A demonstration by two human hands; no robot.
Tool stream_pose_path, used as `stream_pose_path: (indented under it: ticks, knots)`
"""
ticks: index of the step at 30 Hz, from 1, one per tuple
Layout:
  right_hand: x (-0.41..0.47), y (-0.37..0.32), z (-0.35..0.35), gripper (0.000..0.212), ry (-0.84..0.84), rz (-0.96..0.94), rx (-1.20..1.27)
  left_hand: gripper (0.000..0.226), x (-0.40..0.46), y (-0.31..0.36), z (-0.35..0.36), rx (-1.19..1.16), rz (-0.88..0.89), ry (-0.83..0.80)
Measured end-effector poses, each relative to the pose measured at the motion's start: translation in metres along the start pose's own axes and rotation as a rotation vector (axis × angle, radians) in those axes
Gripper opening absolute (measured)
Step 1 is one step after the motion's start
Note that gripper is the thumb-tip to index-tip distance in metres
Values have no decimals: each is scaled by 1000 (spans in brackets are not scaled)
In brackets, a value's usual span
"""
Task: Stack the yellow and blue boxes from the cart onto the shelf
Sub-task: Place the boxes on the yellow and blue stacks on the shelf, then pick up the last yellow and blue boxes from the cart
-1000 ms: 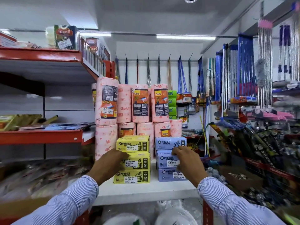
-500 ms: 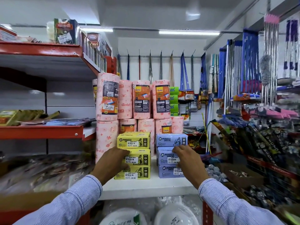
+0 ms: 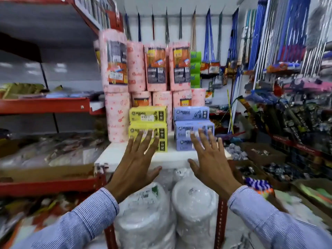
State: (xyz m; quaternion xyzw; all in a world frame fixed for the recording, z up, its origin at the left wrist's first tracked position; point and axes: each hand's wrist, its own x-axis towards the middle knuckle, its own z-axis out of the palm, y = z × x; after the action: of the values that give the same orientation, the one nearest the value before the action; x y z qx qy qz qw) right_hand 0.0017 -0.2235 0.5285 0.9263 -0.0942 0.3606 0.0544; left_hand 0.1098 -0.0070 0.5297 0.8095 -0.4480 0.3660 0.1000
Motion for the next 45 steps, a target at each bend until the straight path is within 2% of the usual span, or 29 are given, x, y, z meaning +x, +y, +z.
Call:
stream_pose_path:
  ticks: [5,12,20,26,31,35,41,45]
  knots:
    - [-86,-9,13,82,-130,8,27,80,-65,37,21,-80,5,-118]
    - [-227,-12,70,73,-479,78,143,64,-191,92,90,-339,-73,-381]
    - [-378,-25,175,59,-1053,196,201,67,-348,166,204,-477,-196,-925]
    - [-461,-40,270,47,-1381,100,233,70,-422,204,292,-510,-273,-1229]
    - [-505,-48,317,32,-1489,-34,175,66,-462,220,345,-504,-286,-1284]
    - [-528,-53,335,23,-1492,-103,114,61,-478,225,361,-566,-308,-1265]
    - [-538,-51,345,23,-1440,-90,164,55,-478,223,374,-547,-311,-1303]
    - [-525,-46,336,20,-1410,-76,196,55,-468,213,367,-519,-336,-1269]
